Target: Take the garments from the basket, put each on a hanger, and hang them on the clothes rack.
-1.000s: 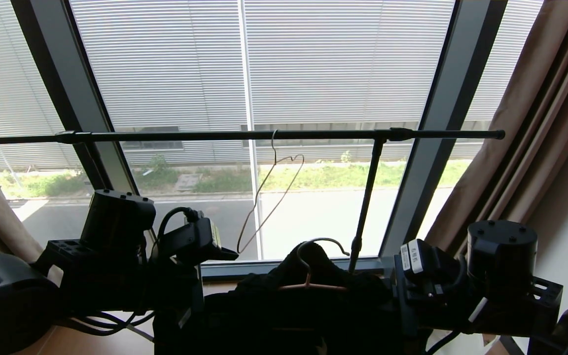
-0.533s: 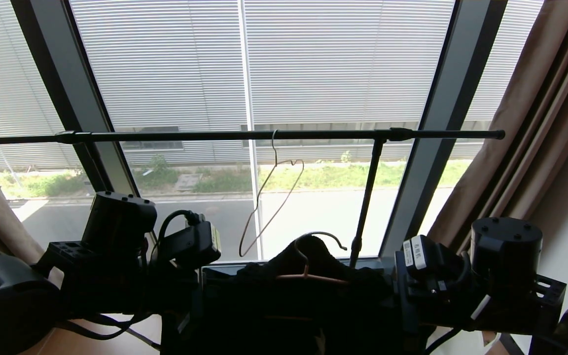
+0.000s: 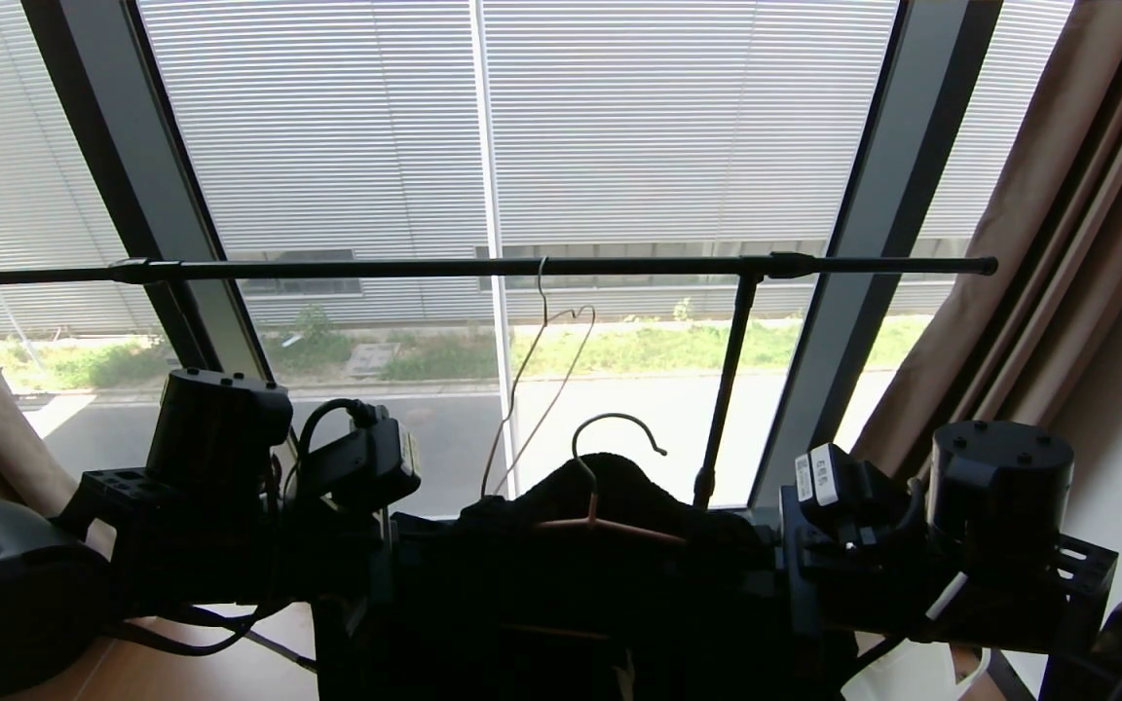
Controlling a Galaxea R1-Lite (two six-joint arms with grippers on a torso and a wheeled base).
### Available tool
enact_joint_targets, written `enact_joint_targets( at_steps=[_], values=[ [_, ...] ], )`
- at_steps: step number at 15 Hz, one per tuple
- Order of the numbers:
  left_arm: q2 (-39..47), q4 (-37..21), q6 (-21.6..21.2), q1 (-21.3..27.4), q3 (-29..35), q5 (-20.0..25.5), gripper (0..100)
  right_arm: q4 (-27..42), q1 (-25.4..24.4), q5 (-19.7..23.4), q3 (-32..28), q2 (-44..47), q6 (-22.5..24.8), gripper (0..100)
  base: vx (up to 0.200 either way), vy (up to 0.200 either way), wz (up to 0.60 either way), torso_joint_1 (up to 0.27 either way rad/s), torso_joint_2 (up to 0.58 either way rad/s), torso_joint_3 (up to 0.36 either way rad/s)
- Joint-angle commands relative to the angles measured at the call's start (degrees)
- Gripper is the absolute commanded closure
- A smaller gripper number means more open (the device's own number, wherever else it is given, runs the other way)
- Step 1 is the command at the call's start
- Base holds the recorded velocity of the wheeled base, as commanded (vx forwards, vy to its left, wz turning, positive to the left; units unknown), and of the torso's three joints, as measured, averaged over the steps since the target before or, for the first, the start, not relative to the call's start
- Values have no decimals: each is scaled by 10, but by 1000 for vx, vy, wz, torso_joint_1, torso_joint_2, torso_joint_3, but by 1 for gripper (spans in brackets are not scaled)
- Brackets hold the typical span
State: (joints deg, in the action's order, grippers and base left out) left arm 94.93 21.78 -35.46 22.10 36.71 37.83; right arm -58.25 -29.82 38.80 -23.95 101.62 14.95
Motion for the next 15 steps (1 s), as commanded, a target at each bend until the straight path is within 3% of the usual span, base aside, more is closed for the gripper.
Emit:
enact_joint_targets(
  at_steps=[1, 4, 13, 15],
  values=[
    [0, 2, 0, -7, 1, 2, 100, 2, 6, 0, 6, 2, 2, 0, 0, 0, 0, 0, 0, 0],
    [2, 26, 0, -14, -1, 18, 100, 2, 38, 7, 14, 4, 39, 0, 0, 0, 0, 0, 0, 0],
    [-7, 27, 0, -39, -9, 43, 100, 1, 60, 26, 10, 4, 40, 0, 0, 0, 0, 0, 0, 0],
    [-13, 27, 1, -44, -9, 66, 100, 1, 72, 29, 7, 4, 38, 0, 0, 0, 0, 0, 0, 0]
  ],
)
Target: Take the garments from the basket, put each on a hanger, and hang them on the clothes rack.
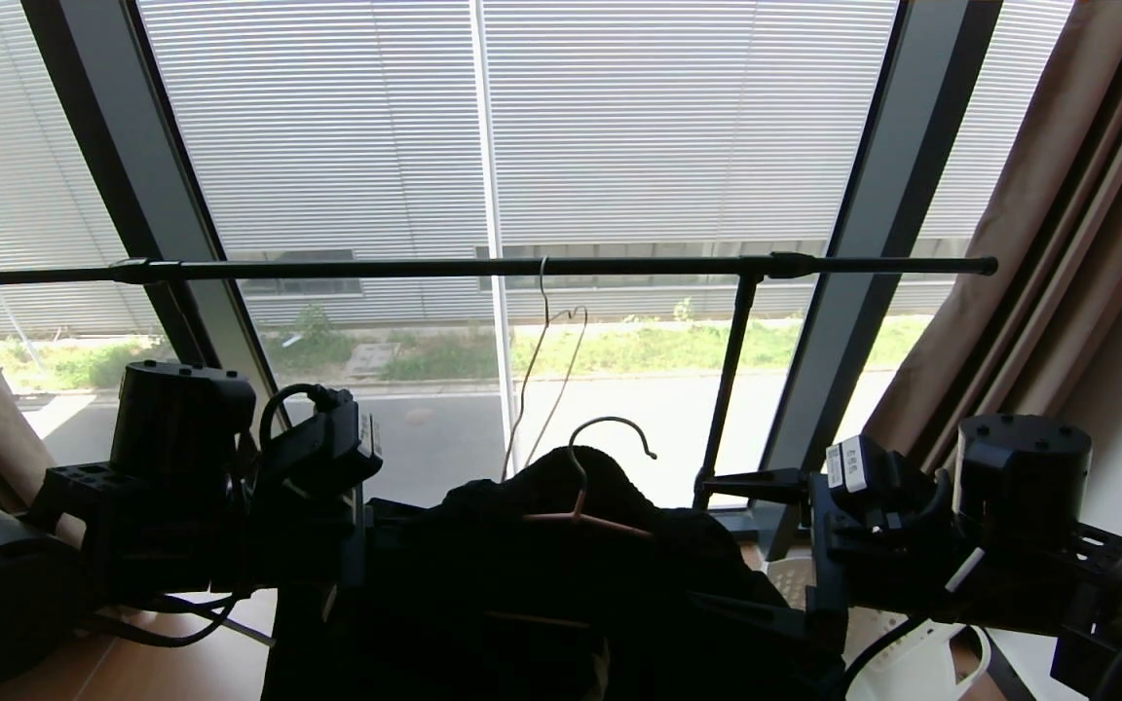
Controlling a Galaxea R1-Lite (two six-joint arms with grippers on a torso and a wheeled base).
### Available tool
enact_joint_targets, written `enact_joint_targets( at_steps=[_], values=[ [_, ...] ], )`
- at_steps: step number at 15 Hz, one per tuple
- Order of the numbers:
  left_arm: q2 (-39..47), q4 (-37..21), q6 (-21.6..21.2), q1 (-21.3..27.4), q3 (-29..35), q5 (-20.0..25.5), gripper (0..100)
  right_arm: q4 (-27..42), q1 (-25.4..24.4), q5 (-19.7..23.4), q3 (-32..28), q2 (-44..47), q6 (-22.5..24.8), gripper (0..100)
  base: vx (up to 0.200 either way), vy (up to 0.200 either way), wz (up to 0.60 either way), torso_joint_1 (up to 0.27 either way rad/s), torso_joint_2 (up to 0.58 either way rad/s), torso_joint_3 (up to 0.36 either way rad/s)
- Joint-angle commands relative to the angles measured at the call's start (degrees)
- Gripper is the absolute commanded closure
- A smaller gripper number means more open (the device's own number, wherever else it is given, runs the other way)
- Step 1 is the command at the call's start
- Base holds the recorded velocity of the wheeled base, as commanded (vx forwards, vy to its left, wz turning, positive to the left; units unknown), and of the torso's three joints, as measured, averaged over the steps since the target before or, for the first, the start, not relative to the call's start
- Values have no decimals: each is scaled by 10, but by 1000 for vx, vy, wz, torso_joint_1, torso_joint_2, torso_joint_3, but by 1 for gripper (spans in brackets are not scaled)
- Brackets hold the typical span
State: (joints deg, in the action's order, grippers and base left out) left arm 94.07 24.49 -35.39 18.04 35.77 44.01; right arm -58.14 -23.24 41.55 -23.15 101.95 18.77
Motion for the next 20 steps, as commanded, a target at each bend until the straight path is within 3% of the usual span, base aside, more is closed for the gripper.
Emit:
enact_joint_targets(
  at_steps=[1, 5, 11, 14, 18, 20],
  values=[
    [-8, 0, 1, -10, -1, 7, 100, 0, 9, 1, -1, -1, -1, 0, 0, 0, 0, 0, 0, 0],
    [-32, 0, 1, -35, -3, 36, 100, 0, 23, 7, -5, -1, -1, 0, 0, 0, 0, 0, 0, 0],
    [-58, 0, 2, -66, -7, 54, 100, 0, 64, 71, -3, -14, -1, 0, 0, 0, 0, 0, 0, 0],
    [-64, 0, 3, -81, -7, 56, 100, 0, 95, 122, -3, -10, -1, 0, 0, 0, 0, 0, 0, 0],
    [-68, 0, 5, -93, -4, 57, 100, 0, 109, 130, -5, 9, 2, 0, 0, 0, 0, 0, 0, 0],
    [-71, 23, 16, -109, -4, 78, 100, 0, 109, 129, -9, 25, 3, 0, 0, 0, 0, 0, 0, 0]
  ],
)
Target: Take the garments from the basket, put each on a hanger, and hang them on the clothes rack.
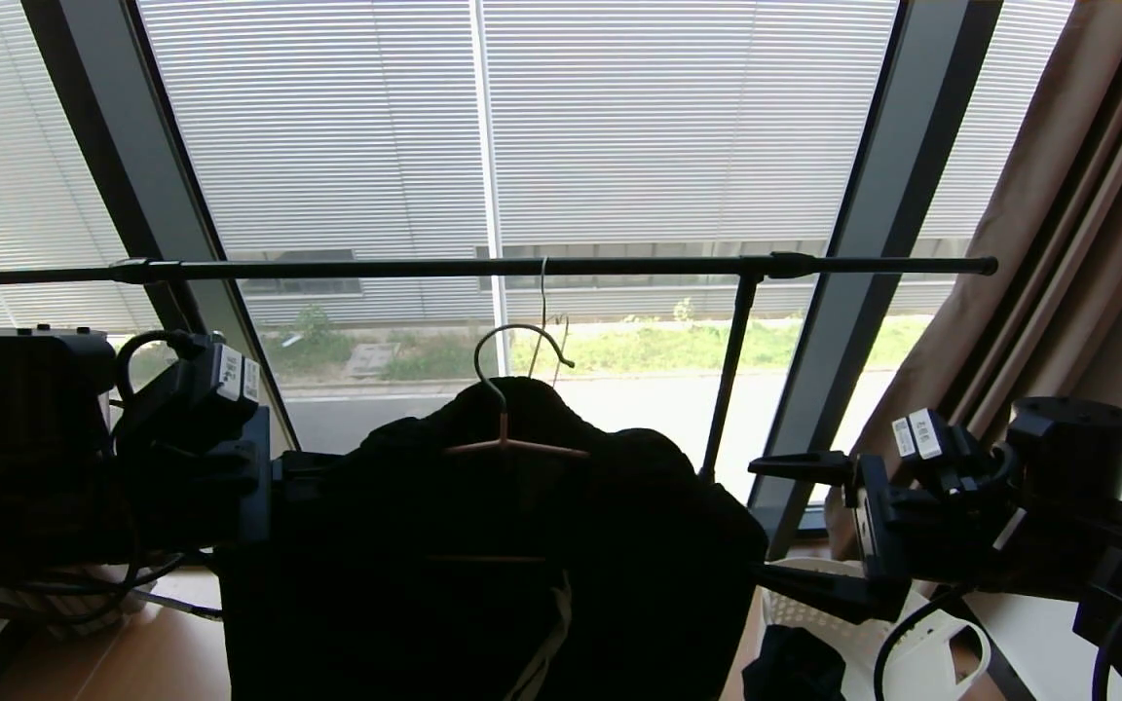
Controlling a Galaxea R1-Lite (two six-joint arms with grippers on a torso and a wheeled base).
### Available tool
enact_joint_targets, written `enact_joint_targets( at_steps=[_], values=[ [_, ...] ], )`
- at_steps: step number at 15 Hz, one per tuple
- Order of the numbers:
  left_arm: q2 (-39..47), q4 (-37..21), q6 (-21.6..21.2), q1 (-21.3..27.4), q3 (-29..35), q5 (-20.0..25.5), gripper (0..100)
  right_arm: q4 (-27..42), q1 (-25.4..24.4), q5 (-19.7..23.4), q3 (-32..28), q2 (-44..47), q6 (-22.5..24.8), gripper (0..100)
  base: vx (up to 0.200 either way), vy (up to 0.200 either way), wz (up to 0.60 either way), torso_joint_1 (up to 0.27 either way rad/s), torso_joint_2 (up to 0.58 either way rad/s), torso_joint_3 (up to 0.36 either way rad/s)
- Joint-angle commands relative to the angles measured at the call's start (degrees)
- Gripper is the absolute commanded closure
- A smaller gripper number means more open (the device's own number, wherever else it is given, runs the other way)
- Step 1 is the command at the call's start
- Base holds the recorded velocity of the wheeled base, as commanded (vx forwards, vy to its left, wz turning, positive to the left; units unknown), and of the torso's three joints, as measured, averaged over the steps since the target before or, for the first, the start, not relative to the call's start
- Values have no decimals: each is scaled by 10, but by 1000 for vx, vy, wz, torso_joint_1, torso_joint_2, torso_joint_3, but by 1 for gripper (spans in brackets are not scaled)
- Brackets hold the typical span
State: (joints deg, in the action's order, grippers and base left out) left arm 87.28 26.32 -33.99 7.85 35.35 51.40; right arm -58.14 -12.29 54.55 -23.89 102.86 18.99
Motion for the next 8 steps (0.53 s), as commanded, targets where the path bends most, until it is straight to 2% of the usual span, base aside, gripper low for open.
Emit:
enact_joint_targets(
  at_steps=[1, 3, 8],
  values=[
    [-4, 14, 12, -10, -1, 10, 100, 0, 1, -1, -5, 27, 1, 0, 0, 0, 0, 0, 0, 0],
    [-9, 27, 30, -11, -3, 10, 100, 0, 5, -1, -12, 44, 5, 0, 0, 0, 0, 0, 0, 0],
    [-11, 28, 42, -20, -1, 11, 100, 0, 8, -1, -19, 70, 7, 0, 0, 0, 0, 0, 0, 0]
  ],
)
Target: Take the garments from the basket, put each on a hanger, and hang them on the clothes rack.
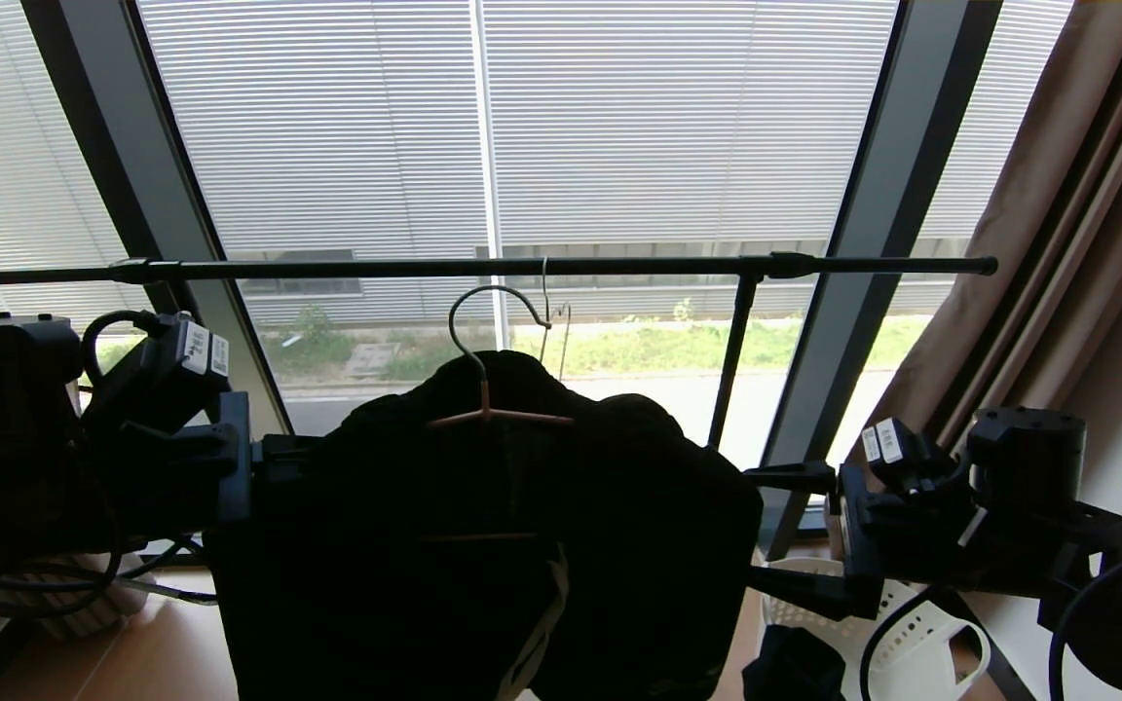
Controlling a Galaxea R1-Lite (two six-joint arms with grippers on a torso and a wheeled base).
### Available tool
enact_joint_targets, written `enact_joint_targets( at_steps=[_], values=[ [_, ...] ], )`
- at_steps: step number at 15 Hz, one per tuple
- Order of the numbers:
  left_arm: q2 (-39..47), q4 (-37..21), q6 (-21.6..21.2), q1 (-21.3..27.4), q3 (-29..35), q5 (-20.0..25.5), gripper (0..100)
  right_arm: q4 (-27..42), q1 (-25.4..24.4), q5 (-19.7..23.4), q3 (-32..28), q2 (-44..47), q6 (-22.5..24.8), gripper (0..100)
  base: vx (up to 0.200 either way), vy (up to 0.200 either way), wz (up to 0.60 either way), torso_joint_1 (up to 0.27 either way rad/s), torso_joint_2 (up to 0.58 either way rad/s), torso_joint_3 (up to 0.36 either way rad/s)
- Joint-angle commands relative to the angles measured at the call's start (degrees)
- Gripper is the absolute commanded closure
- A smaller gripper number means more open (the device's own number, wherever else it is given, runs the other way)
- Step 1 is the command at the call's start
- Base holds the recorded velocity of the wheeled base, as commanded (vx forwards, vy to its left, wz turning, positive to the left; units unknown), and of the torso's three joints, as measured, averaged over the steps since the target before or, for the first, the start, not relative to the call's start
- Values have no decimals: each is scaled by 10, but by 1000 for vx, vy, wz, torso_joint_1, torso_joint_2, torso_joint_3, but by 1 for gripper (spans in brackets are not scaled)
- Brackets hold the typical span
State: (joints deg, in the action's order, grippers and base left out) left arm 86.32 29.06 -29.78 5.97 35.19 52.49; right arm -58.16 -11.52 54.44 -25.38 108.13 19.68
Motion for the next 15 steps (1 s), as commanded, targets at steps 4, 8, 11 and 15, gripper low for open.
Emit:
enact_joint_targets(
  at_steps=[4, 8, 11, 15],
  values=[
    [-7, 16, 32, 2, 0, 0, 100, 0, -1, 0, -17, 56, 0, 0, 0, 0, 0, 0, 0, 0],
    [-9, 46, 72, 4, -7, 0, 100, 0, -3, 1, -25, 74, -1, 0, 0, 0, 0, 0, 0, 0],
    [-16, 62, 93, 11, -14, 0, 100, 1, -9, -2, -35, 91, -6, 0, 0, 0, 0, 0, 0, 0],
    [-38, 64, 121, 16, -18, 0, 100, 1, -9, -4, -39, 94, -10, 100, 0, 0, 0, 0, 0, 0]
  ],
)
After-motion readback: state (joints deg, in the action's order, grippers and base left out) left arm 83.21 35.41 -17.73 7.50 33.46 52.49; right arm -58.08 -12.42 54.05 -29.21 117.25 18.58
